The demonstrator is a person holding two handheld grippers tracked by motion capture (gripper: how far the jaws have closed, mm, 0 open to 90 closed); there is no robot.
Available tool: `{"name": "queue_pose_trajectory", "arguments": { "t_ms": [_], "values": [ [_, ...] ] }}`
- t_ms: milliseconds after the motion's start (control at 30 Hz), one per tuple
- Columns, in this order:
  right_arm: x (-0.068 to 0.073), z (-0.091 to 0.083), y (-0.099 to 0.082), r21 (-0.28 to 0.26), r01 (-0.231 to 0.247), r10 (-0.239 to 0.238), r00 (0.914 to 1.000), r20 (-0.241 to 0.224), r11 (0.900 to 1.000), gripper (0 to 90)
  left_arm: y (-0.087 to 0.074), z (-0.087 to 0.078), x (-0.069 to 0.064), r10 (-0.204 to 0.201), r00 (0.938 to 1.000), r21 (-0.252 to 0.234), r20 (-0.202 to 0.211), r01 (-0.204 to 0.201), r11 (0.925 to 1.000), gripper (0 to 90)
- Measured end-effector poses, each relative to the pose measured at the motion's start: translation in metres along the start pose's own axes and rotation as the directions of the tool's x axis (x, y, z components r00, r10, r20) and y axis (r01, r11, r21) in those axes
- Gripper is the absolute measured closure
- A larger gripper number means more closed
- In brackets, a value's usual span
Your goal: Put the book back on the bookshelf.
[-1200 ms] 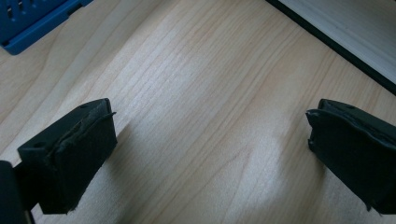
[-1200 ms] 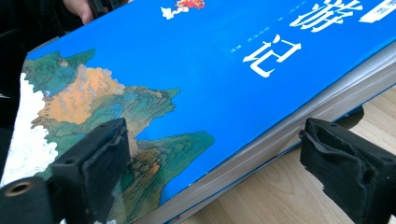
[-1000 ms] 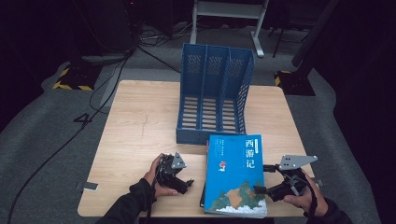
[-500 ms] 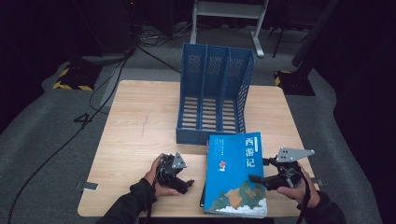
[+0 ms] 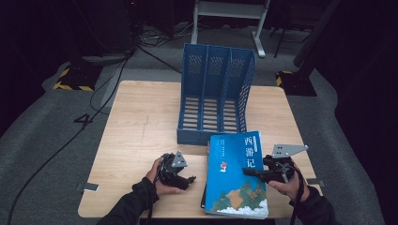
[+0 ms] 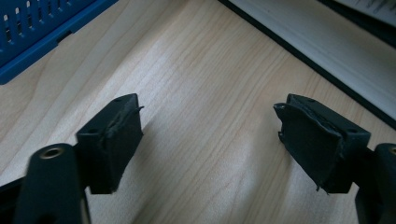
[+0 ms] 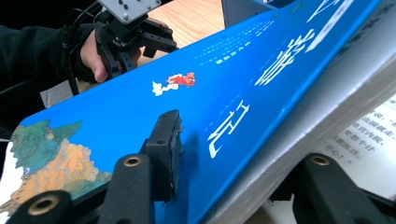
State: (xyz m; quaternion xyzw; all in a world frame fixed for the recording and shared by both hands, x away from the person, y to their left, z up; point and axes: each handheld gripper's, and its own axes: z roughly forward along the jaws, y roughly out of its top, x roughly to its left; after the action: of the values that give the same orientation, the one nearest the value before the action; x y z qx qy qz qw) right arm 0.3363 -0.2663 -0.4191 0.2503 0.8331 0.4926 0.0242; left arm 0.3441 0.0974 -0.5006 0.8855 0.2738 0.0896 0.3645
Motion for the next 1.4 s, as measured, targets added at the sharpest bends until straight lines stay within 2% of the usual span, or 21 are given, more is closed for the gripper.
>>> {"name": "queue_pose_trajectory", "arguments": {
  "t_ms": [167,233,300,500,633,800,900,1000,1067,1133,1200,1267,1300,1400],
  "values": [
    [0.001,0.000,-0.001,-0.012,0.013,-0.013,0.9999,0.008,0.9998,57.3,0.010,-0.001,0.001,0.014,0.9998,-0.034,-0.010,-0.015,0.9993,26.9],
    [0.001,0.001,-0.001,-0.018,0.015,-0.015,0.9999,0.006,0.9997,57.6,0.016,0.000,0.001,0.010,0.9997,-0.055,-0.023,-0.011,0.9984,27.2],
    [0.000,0.003,-0.002,-0.031,0.012,-0.012,0.9999,0.004,0.9994,58.3,0.021,0.002,0.002,0.007,0.9995,-0.050,-0.030,-0.008,0.9987,26.3],
    [-0.001,0.006,-0.002,-0.046,0.021,-0.021,0.9998,-0.006,0.9987,59.6,0.029,0.005,0.009,-0.008,0.9985,-0.087,-0.054,0.003,0.9962,26.2],
    [-0.001,0.009,-0.001,-0.050,0.027,-0.028,0.9995,-0.015,0.9984,59.7,0.034,0.009,0.009,-0.005,0.9991,-0.087,-0.043,0.002,0.9962,26.8],
    [-0.001,0.014,0.002,-0.054,0.045,-0.046,0.9988,-0.018,0.9976,59.8,0.044,0.013,0.013,-0.027,0.9990,-0.129,-0.036,0.022,0.9914,27.9],
    [0.000,0.015,0.002,-0.057,0.051,-0.053,0.9984,-0.021,0.9971,59.8,0.047,0.013,0.015,-0.029,0.9982,-0.128,-0.052,0.022,0.9915,29.3],
    [0.000,0.015,0.002,-0.060,0.062,-0.063,0.9977,-0.022,0.9963,59.9,0.047,0.012,0.019,-0.049,0.9978,-0.139,-0.044,0.043,0.9894,30.8],
    [0.000,0.015,0.003,-0.064,0.069,-0.070,0.9973,-0.023,0.9956,59.9,0.047,0.010,0.019,-0.050,0.9980,-0.150,-0.040,0.043,0.9877,35.7],
    [0.001,0.015,0.003,-0.068,0.081,-0.082,0.9964,-0.021,0.9944,59.9,0.047,0.009,0.019,-0.042,0.9983,-0.154,-0.040,0.035,0.9874,36.7],
    [0.003,0.014,0.004,-0.072,0.091,-0.092,0.9956,-0.019,0.9933,59.9,0.047,0.005,0.018,-0.037,0.9987,-0.178,-0.036,0.030,0.9836,45.2],
    [0.004,0.014,0.004,-0.078,0.099,-0.101,0.9947,-0.017,0.9920,59.9,0.048,0.003,0.018,-0.038,0.9986,-0.183,-0.036,0.031,0.9825,47.4],
    [0.008,0.012,0.006,-0.087,0.115,-0.116,0.9932,-0.008,0.9896,60.0,0.050,-0.002,0.017,-0.035,0.9987,-0.201,-0.037,0.027,0.9793,54.8],
    [0.011,0.008,0.008,-0.103,0.130,-0.131,0.9914,-0.003,0.9862,60.3,0.053,-0.008,0.015,-0.025,0.9992,-0.220,-0.033,0.017,0.9754,59.3]
  ]
}}
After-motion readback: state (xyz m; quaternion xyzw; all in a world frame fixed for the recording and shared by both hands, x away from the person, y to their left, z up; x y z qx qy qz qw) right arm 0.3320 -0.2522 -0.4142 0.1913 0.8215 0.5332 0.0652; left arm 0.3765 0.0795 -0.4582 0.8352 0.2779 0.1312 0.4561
